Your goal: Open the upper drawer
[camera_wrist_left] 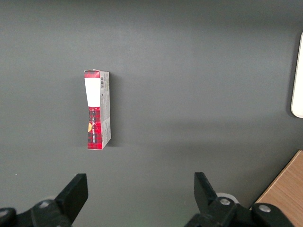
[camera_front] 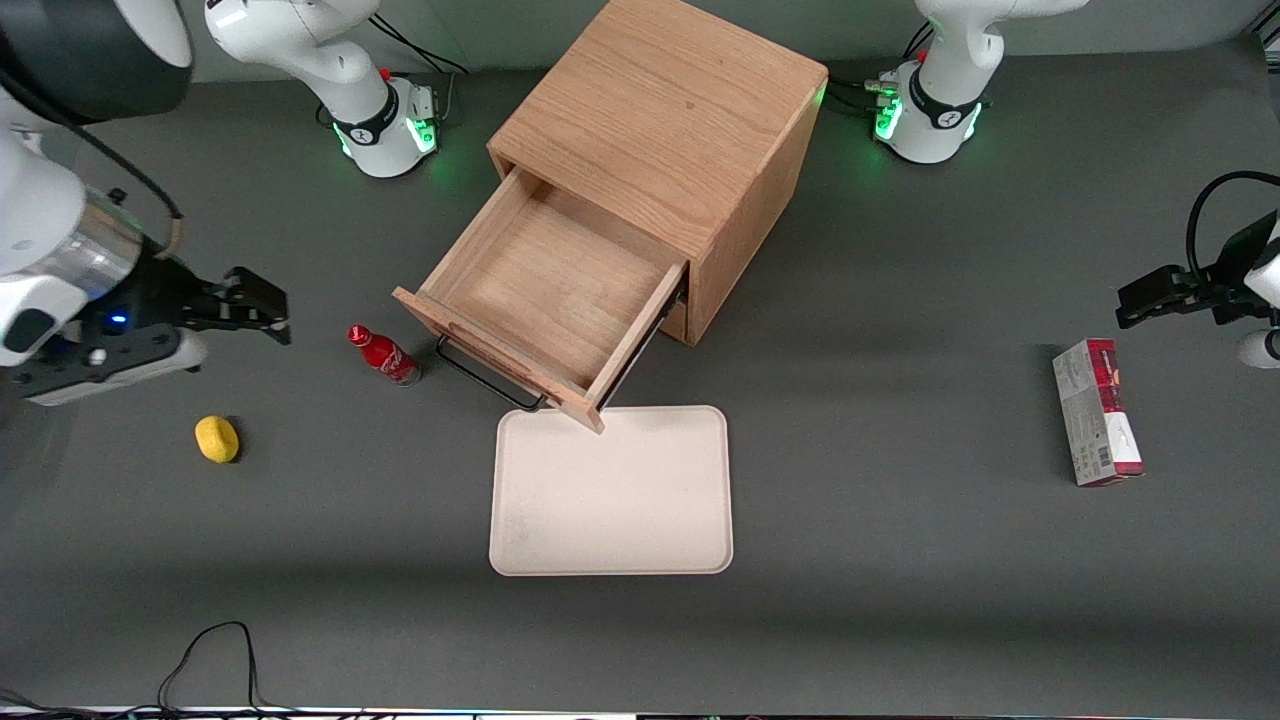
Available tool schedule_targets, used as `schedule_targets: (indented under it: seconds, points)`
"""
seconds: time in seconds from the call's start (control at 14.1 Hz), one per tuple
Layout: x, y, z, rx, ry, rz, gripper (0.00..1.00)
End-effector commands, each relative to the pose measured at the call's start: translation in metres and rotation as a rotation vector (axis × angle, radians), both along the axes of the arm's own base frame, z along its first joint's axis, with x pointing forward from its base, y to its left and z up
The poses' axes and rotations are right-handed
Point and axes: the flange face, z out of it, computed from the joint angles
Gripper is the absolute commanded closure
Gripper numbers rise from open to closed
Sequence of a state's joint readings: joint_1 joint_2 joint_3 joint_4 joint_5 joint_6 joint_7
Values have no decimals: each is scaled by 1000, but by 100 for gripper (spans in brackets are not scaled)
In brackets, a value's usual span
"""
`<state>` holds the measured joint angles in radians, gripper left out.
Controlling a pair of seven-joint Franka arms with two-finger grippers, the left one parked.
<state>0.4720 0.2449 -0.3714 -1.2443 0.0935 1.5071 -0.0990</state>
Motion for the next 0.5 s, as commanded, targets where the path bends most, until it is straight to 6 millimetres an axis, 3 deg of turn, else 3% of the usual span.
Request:
schedule_targets:
  seconds: [0.0, 0.14, 0.21, 0.43]
  points:
    - [-9, -37, -3, 2, 28, -93, 0]
    - [-10, -81, -6, 18, 33, -160, 0]
    - [-12, -81, -9, 35, 43, -151, 0]
    - [-25, -110, -10, 59, 6, -189, 0]
